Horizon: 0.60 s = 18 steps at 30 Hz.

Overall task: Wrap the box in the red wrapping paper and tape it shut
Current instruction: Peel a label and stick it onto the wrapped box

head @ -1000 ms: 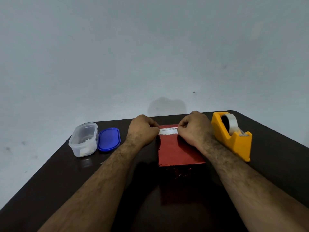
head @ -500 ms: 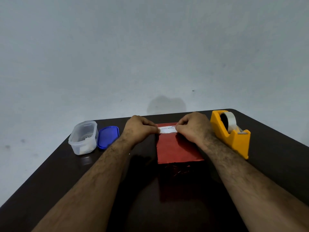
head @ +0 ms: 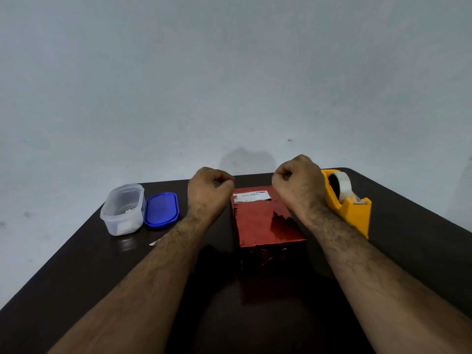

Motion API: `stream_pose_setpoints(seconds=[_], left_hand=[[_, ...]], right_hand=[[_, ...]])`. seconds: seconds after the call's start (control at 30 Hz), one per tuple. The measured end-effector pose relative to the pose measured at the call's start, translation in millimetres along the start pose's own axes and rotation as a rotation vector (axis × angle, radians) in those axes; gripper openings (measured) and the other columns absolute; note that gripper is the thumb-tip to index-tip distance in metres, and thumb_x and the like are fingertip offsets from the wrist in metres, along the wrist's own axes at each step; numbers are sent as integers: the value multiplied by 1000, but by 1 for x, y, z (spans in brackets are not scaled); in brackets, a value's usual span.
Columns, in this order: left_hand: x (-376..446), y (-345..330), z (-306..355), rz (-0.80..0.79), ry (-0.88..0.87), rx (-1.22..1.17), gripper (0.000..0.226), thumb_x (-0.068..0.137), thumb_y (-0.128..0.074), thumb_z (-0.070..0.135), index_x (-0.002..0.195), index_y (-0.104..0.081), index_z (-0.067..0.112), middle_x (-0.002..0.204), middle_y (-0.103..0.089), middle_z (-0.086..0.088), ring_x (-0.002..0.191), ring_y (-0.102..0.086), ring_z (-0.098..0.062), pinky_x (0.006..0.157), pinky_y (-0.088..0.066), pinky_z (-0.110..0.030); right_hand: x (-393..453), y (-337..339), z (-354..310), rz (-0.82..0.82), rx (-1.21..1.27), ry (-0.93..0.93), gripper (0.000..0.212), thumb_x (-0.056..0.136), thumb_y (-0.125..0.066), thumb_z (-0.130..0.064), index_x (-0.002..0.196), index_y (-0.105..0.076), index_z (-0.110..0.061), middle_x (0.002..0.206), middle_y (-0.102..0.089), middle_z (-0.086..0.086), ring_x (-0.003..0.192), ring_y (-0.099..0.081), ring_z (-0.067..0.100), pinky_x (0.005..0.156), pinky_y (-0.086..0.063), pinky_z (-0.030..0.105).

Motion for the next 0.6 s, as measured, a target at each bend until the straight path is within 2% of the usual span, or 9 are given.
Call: stream_pose_setpoints(seconds=[0.1, 0.17, 0.3, 0.37, 0.47, 0.6], left_hand=[[0, 5, 3, 27, -9, -48, 21, 85, -67, 15, 95, -82, 25, 100, -70, 12, 81, -64, -3, 76, -55, -23], [0, 15, 5, 66, 23, -110, 22, 86, -67, 17, 99, -82, 26, 100, -72, 10, 74, -64, -3, 73, -56, -26], [5, 29, 6, 87, 56, -189, 20, 87, -70, 19, 101, -81, 28, 95, -75, 11, 66, -62, 0, 72, -57, -28], [7, 40, 6, 74, 39, -150, 20, 86, -71, 22, 102, -80, 29, 96, -75, 10, 69, -65, -4, 74, -58, -31], [12, 76, -3, 113, 16, -93, 23, 84, -73, 27, 107, -80, 30, 99, -75, 10, 80, -70, -13, 83, -61, -37], [11, 152, -39, 275, 32, -33, 30, 88, -77, 33, 118, -75, 29, 112, -71, 10, 95, -66, -11, 83, -55, -27]], right_hand=[[1, 4, -5, -5, 21, 16, 13, 86, -69, -24, 83, -81, -23, 91, -67, -6, 85, -60, 9, 60, -39, 18], [0, 8, -14, -27, 78, 14, 13, 87, -69, -23, 86, -82, -23, 92, -71, -6, 87, -63, 10, 66, -47, 22], [-1, 3, -45, -199, 81, 52, 16, 86, -68, -27, 94, -82, -27, 96, -75, -11, 93, -67, 10, 79, -55, 29], [0, -3, -66, -264, 48, 66, 16, 83, -68, -30, 93, -80, -30, 96, -74, -13, 91, -67, 11, 80, -57, 31], [-3, -17, -103, -367, 50, 49, 13, 82, -68, -28, 89, -79, -28, 90, -73, -14, 87, -67, 11, 74, -54, 27], [-17, -61, -155, -564, -33, 39, 17, 82, -72, -33, 94, -77, -22, 92, -73, -5, 86, -68, 18, 71, -54, 26]])
Point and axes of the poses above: each hand's wrist, its own x-axis towards the middle knuckle, its own y-axis out of the back of the hand, z = x × y, the point moved 7 cm from there along x, towards the middle knuckle
